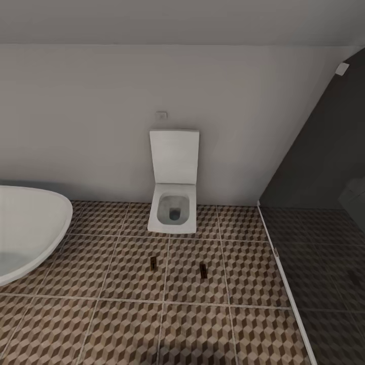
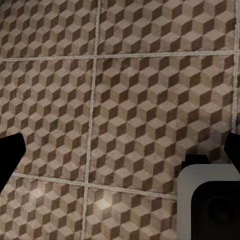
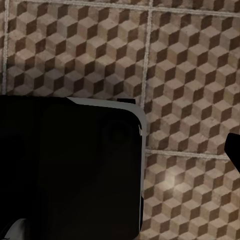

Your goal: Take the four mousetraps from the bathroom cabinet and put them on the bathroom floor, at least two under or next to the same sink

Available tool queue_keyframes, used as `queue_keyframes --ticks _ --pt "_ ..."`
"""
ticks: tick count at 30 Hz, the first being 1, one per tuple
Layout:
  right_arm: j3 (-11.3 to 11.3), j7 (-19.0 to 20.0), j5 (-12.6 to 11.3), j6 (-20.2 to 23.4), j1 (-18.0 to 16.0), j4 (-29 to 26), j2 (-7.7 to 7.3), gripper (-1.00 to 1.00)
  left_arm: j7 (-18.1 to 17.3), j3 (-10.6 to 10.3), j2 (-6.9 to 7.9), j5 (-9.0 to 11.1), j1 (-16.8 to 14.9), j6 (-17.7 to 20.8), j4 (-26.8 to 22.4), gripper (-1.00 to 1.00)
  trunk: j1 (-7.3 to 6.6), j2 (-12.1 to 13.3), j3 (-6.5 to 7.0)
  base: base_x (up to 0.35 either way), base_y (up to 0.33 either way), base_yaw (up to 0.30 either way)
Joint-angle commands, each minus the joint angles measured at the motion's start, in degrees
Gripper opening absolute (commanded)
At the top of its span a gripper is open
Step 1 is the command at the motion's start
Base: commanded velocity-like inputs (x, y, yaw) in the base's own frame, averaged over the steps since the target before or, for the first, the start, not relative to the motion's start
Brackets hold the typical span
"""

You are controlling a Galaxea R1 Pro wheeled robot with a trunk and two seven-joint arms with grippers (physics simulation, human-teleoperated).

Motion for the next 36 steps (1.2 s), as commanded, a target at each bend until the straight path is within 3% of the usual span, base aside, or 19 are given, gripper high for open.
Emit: queue_keyframes --ticks 1,36 --pt "0.1 0.2 -0.2 -0.2 0.0 0.1 -0.02 1.0 0.2 -0.5 -0.03 0.2 -0.1 -0.3 0.2 1.0 0.03 -0.1 -0.08 0.0 0.0 0.0" --pt "0.2 0.2 -0.2 -0.2 0.0 0.1 -0.02 1.0 0.2 -0.5 -0.03 0.2 -0.1 -0.3 0.2 1.0 0.03 -0.1 -0.08 0.0 0.0 0.0"
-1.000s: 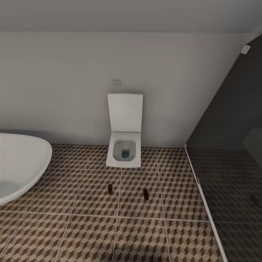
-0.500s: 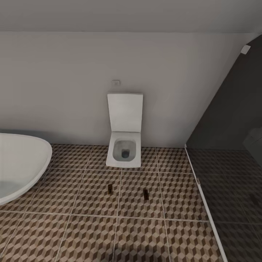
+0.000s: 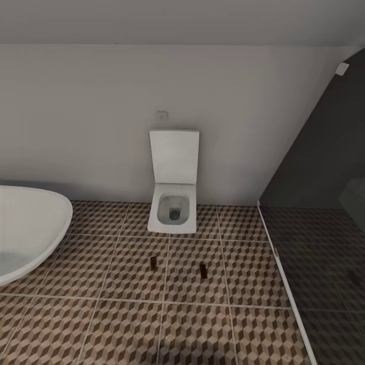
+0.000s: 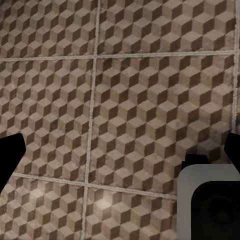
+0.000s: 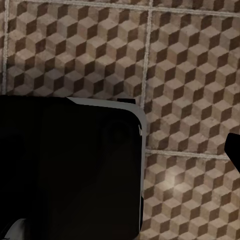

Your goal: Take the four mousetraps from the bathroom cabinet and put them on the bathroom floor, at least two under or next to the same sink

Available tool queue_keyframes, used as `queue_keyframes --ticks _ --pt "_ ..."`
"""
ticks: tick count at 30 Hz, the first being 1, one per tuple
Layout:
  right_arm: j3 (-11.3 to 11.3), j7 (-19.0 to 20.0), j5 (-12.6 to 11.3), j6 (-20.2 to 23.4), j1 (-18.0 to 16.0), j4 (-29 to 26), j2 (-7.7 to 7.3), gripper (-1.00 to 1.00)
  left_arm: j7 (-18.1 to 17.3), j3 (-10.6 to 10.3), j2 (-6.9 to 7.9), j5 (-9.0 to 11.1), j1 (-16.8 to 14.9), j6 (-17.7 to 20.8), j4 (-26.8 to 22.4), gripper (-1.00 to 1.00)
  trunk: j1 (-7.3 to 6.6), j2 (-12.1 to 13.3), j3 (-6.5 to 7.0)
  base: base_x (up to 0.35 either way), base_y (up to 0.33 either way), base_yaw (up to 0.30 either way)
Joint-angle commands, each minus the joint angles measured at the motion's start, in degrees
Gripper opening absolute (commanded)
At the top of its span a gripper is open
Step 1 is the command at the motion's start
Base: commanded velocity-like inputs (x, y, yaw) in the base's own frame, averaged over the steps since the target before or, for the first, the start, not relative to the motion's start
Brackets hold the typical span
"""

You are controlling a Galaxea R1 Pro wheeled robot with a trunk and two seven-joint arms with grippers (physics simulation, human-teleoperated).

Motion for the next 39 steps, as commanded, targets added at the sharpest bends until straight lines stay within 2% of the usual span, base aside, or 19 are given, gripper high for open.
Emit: queue_keyframes --ticks 1,39 --pt "0.2 0.2 -0.2 -0.2 0.0 0.1 -0.02 1.0 0.2 -0.5 -0.03 0.2 -0.1 -0.3 0.2 1.0 0.03 -0.1 -0.08 0.0 0.0 0.0" --pt "0.2 0.2 -0.2 -0.2 0.0 0.0 -0.02 1.0 0.2 -0.5 -0.03 0.2 -0.1 -0.3 0.2 1.0 0.03 -0.1 -0.08 0.0 0.0 0.0"
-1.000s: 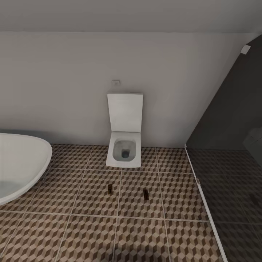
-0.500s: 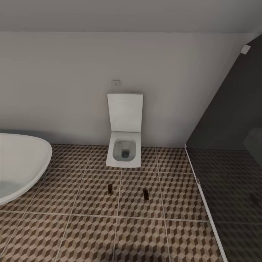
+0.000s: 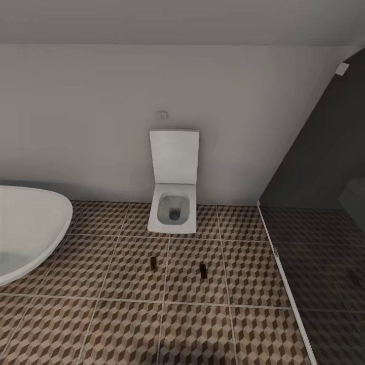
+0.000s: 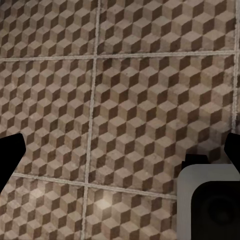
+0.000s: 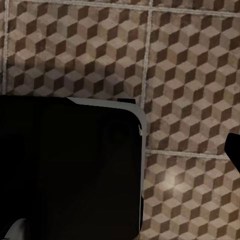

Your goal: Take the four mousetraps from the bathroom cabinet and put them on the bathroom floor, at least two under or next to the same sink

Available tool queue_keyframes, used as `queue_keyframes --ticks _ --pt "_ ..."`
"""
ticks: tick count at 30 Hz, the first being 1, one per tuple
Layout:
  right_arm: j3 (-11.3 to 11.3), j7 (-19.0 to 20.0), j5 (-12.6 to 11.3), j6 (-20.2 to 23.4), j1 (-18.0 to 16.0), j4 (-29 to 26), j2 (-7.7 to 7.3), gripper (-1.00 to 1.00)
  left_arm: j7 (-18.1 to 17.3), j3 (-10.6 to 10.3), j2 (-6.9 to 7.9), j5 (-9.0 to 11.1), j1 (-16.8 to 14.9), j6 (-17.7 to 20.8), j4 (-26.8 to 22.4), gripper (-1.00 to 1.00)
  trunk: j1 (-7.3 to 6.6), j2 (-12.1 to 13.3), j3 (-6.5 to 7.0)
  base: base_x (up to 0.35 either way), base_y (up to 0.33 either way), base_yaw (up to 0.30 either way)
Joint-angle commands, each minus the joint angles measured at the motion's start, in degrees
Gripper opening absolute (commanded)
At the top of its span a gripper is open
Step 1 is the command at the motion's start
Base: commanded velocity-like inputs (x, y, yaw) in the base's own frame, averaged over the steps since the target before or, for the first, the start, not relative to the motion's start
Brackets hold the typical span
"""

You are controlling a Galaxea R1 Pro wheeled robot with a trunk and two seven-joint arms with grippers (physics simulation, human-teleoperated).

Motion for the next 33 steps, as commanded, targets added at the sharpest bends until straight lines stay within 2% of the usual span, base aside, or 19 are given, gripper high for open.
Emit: queue_keyframes --ticks 1,33 --pt "0.2 0.2 -0.2 -0.2 0.0 0.1 -0.02 1.0 0.2 -0.5 -0.03 0.2 -0.1 -0.3 0.2 1.0 0.03 -0.1 -0.08 0.0 0.0 0.0" --pt "0.2 0.2 -0.2 -0.2 0.0 0.1 -0.02 1.0 0.2 -0.5 -0.04 0.2 -0.1 -0.3 0.2 1.0 0.03 -0.1 -0.08 0.0 0.0 0.0"
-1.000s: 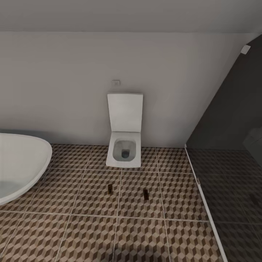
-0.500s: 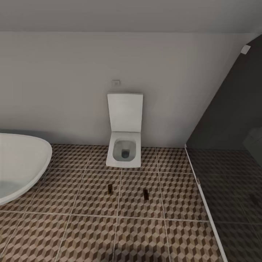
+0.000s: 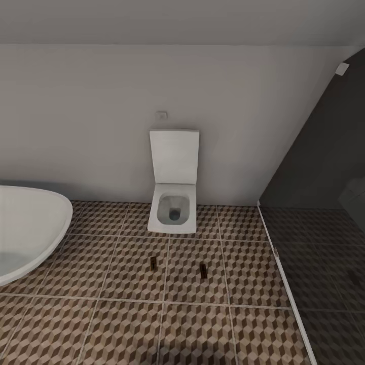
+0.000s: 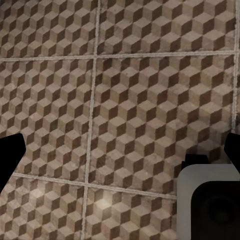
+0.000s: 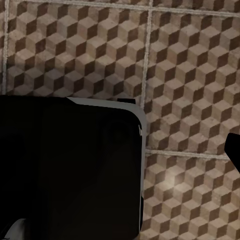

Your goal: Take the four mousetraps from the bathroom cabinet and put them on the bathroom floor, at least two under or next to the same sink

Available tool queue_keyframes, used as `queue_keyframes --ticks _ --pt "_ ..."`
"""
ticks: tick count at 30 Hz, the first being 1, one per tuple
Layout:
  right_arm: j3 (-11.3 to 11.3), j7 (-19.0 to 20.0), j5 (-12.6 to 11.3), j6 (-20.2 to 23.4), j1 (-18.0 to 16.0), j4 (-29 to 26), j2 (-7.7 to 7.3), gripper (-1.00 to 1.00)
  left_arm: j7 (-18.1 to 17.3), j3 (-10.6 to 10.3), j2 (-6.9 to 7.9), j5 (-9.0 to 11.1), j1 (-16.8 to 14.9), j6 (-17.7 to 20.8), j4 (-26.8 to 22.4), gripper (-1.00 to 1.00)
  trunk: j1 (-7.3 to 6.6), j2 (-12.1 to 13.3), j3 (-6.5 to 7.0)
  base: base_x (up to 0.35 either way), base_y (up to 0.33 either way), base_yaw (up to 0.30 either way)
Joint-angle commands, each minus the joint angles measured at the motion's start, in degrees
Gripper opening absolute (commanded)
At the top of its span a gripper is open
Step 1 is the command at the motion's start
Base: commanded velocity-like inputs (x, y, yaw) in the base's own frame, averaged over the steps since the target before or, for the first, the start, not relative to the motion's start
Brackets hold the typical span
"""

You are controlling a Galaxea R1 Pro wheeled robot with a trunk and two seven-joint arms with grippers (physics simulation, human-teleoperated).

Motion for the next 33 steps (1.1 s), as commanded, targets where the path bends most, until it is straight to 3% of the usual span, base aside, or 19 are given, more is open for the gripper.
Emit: queue_keyframes --ticks 1,33 --pt "0.2 0.2 -0.2 -0.2 0.0 0.1 -0.02 1.0 0.2 -0.5 -0.03 0.2 -0.1 -0.3 0.2 1.0 0.03 -0.1 -0.08 0.0 0.0 0.0" --pt "0.2 0.2 -0.2 -0.2 0.0 0.1 -0.02 1.0 0.2 -0.5 -0.03 0.2 -0.1 -0.3 0.2 1.0 0.03 -0.1 -0.08 0.0 0.0 0.0"
